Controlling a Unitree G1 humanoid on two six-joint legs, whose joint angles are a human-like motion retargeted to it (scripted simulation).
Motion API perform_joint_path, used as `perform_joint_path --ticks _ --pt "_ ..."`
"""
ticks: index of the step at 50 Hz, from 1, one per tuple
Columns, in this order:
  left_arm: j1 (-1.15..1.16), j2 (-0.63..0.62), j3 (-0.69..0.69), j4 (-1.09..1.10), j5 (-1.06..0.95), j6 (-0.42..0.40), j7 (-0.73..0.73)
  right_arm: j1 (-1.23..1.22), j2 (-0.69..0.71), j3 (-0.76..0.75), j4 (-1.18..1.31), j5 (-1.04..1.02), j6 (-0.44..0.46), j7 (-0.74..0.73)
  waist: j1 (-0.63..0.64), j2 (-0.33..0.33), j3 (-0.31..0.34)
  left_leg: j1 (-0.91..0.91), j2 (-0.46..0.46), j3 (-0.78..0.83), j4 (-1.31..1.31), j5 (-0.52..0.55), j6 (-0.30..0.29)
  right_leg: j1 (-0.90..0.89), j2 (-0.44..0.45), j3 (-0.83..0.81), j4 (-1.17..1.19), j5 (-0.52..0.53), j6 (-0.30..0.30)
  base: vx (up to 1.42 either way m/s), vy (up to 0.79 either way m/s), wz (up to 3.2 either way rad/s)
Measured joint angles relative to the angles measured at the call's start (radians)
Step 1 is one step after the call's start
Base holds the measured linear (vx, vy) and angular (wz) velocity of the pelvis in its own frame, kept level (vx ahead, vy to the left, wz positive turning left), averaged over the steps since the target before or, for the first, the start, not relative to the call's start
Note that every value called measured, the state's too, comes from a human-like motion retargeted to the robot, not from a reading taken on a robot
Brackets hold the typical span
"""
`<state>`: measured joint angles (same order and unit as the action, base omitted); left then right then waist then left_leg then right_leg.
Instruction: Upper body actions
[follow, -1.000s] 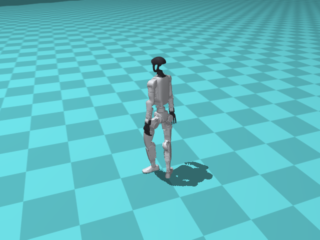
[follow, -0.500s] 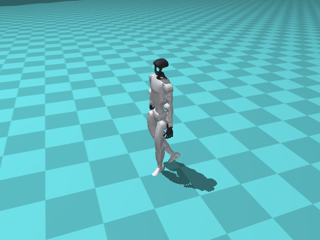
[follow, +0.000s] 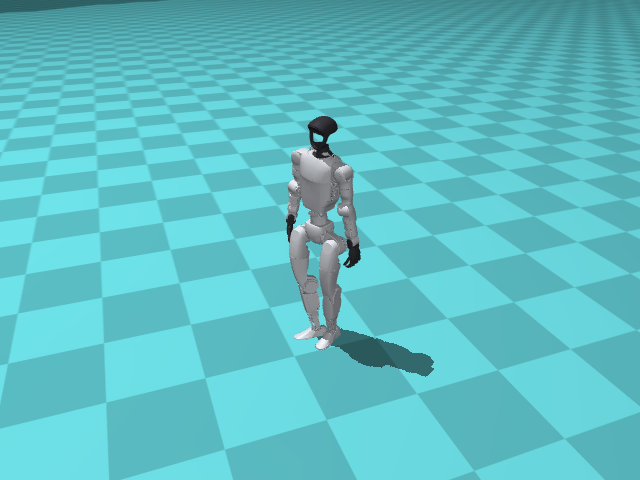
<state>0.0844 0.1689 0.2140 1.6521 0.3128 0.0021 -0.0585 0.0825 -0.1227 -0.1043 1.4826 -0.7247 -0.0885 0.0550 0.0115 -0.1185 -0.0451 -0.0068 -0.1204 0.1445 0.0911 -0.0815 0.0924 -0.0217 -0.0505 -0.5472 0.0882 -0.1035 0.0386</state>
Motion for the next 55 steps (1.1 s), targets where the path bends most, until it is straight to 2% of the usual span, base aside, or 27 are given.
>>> perform_joint_path --ticks 5,8,10,12,15,17,19,20,22,23,25,29,32,36,40,42,43,45,47,50,53,55 --pt "-0.029 -0.017 -0.034 -0.022 0.001 -0.003 0.012 0.014 0.006 -0.03 0.021 0.034 0.016 0.047 0.052 -0.013 0.016 -0.007 0.014 0.092 0.113 -0.061 -0.025 -0.017 -0.016 0.103 0.007 0.024 0.007 -0.05 -0.07 -0.97" --pt "-0.038 -0.036 -0.039 -0.039 -0.01 -0.013 0.0 0.024 0.003 -0.035 0.019 0.019 0.024 0.014 0.06 -0.013 0.016 -0.007 0.005 0.094 0.154 -0.061 -0.018 -0.032 -0.019 0.182 0.022 0.038 0.017 -0.04 -0.01 -1.42" --pt "-0.05 -0.05 -0.04 -0.042 -0.015 -0.017 -0.007 0.026 -0.002 -0.034 0.011 0.008 0.023 0.002 0.066 -0.009 0.026 -0.01 -0.018 0.007 0.172 -0.054 0.003 -0.039 -0.018 0.249 0.033 0.051 0.028 -0.11 0.02 -1.87" --pt "-0.062 -0.059 -0.051 -0.038 -0.019 -0.02 -0.001 0.032 -0.008 -0.036 -0.001 -0.004 0.017 0.006 0.073 -0.007 0.029 -0.022 -0.057 -0.161 0.191 -0.044 0.008 -0.05 -0.017 0.317 0.039 0.068 0.036 -0.09 0.05 -2.24" --pt "-0.069 -0.061 -0.082 -0.041 -0.013 -0.029 0.004 0.042 -0.016 -0.032 -0.017 -0.014 0.011 0.005 0.094 -0.006 0.028 -0.018 -0.094 -0.372 0.173 -0.021 -0.034 -0.081 -0.001 0.426 0.048 0.098 0.034 -0.11 0.04 -2.72" --pt "-0.078 -0.055 -0.114 -0.056 -0.003 -0.036 -0.004 0.033 -0.02 -0.036 -0.027 -0.011 0.007 0.002 0.085 -0.002 0.039 -0.001 -0.081 -0.339 0.142 -0.038 -0.05 -0.107 0.016 0.49 0.052 0.127 0.032 -0.25 0.0 -2.61" --pt "-0.089 -0.047 -0.134 -0.07 0.011 -0.041 -0.008 0.016 -0.025 -0.037 -0.043 -0.005 0.003 0.008 0.032 0.01 0.053 0.017 -0.065 -0.21 0.103 -0.059 0.001 -0.128 0.037 0.532 0.04 0.158 0.029 -0.41 -0.01 -2.15" --pt "-0.095 -0.043 -0.142 -0.076 0.017 -0.042 -0.009 0.007 -0.028 -0.036 -0.052 -0.001 0.0 0.012 -0.007 0.025 0.057 0.029 -0.031 -0.126 0.073 -0.058 0.008 -0.139 0.056 0.542 0.032 0.17 0.022 -0.49 0.03 -1.99" --pt "-0.107 -0.031 -0.142 -0.084 0.022 -0.044 -0.015 -0.016 -0.031 -0.019 -0.067 0.019 -0.007 0.018 -0.088 0.038 0.076 0.031 -0.048 -0.112 0.074 -0.07 0.017 -0.156 0.069 0.544 0.011 0.179 0.017 -0.57 0.05 -2.43" --pt "-0.115 -0.02 -0.129 -0.09 0.023 -0.043 -0.02 -0.034 -0.031 -0.001 -0.072 0.034 -0.01 0.019 -0.118 0.039 0.093 0.02 -0.027 -0.035 0.088 -0.081 0.013 -0.164 0.072 0.544 0.004 0.174 0.005 -0.67 0.05 -3.0" --pt "-0.126 0.006 -0.114 -0.102 0.028 -0.045 -0.023 -0.056 -0.028 0.023 -0.083 0.054 -0.023 0.019 -0.184 0.051 0.12 0.025 0.006 0.065 0.081 -0.097 0.008 -0.183 0.058 0.42 -0.004 0.133 -0.033 -0.72 0.05 -3.16" --pt "-0.121 0.03 -0.09 -0.106 0.07 -0.042 -0.002 -0.063 -0.049 0.024 -0.086 0.062 -0.028 0.04 -0.186 0.071 0.134 0.059 0.059 0.354 0.036 -0.127 -0.018 -0.207 0.021 0.112 0.008 0.025 -0.064 -0.52 0.09 -3.74" --pt "-0.094 0.023 -0.099 -0.085 0.074 -0.035 0.002 -0.05 -0.066 -0.003 -0.067 0.083 -0.015 0.027 -0.184 0.094 0.113 0.084 0.093 0.559 0.012 -0.15 -0.045 -0.182 -0.017 -0.183 0.017 -0.037 -0.076 -0.31 0.06 -3.56" --pt "-0.07 -0.004 -0.101 -0.075 0.07 -0.03 -0.008 -0.048 -0.086 -0.047 -0.037 0.15 -0.011 0.029 -0.19 0.131 0.086 0.107 0.113 0.778 -0.01 -0.182 -0.086 -0.118 -0.031 -0.5 0.038 -0.105 -0.08 -0.33 0.04 -3.42" --pt "-0.067 -0.038 -0.091 -0.086 0.081 -0.03 0.001 -0.067 -0.102 -0.073 0.008 0.217 0.011 0.019 -0.152 0.16 0.06 0.114 0.116 0.93 -0.017 -0.208 -0.141 -0.043 -0.012 -0.73 0.028 -0.148 -0.086 -0.21 0.05 -3.46" --pt "-0.071 -0.053 -0.093 -0.089 0.082 -0.03 0.001 -0.073 -0.106 -0.077 0.035 0.244 0.023 0.01 -0.15 0.17 0.034 0.115 0.118 0.999 -0.01 -0.216 -0.172 -0.011 -0.007 -0.804 0.012 -0.144 -0.069 -0.12 -0.05 -2.59" --pt "-0.074 -0.06 -0.096 -0.091 0.082 -0.031 0.0 -0.071 -0.105 -0.079 0.044 0.254 0.028 0.008 -0.155 0.171 0.022 0.115 0.117 1.021 -0.004 -0.219 -0.187 0.008 -0.01 -0.839 0.003 -0.132 -0.039 -0.08 -0.08 -1.95" --pt "-0.087 -0.067 -0.103 -0.095 0.082 -0.032 -0.007 -0.073 -0.099 -0.082 0.068 0.273 0.037 0.012 -0.17 0.171 0.0 0.116 0.116 1.051 0.014 -0.221 -0.212 0.015 -0.005 -0.873 -0.024 -0.08 -0.024 -0.03 -0.1 -1.63" --pt "-0.094 -0.073 -0.107 -0.107 0.085 -0.035 -0.017 -0.07 -0.09 -0.079 0.089 0.283 0.044 0.023 -0.145 0.169 -0.014 0.131 0.119 1.071 0.025 -0.212 -0.231 0.011 -0.004 -0.859 -0.034 -0.025 -0.053 0.08 -0.07 -1.91" --pt "-0.083 -0.079 -0.12 -0.139 0.087 -0.05 -0.024 -0.062 -0.074 -0.072 0.115 0.283 0.055 0.037 -0.111 0.159 -0.033 0.159 0.115 1.063 0.046 -0.185 -0.242 -0.002 0.008 -0.735 -0.038 -0.048 -0.093 0.16 -0.14 -1.65" --pt "-0.073 -0.077 -0.117 -0.156 0.089 -0.056 -0.031 -0.066 -0.056 -0.065 0.12 0.253 0.061 0.054 -0.13 0.148 -0.055 0.191 0.113 1.085 0.077 -0.114 -0.215 -0.004 -0.008 -0.66 -0.032 -0.062 -0.09 0.13 -0.12 -0.99" --pt "-0.063 -0.076 -0.093 -0.158 0.099 -0.054 -0.027 -0.068 -0.046 -0.046 0.12 0.238 0.058 0.061 -0.127 0.117 -0.066 0.213 0.107 1.078 0.126 -0.047 -0.163 -0.004 -0.038 -0.579 -0.032 -0.068 -0.093 0.2 -0.15 -1.13"
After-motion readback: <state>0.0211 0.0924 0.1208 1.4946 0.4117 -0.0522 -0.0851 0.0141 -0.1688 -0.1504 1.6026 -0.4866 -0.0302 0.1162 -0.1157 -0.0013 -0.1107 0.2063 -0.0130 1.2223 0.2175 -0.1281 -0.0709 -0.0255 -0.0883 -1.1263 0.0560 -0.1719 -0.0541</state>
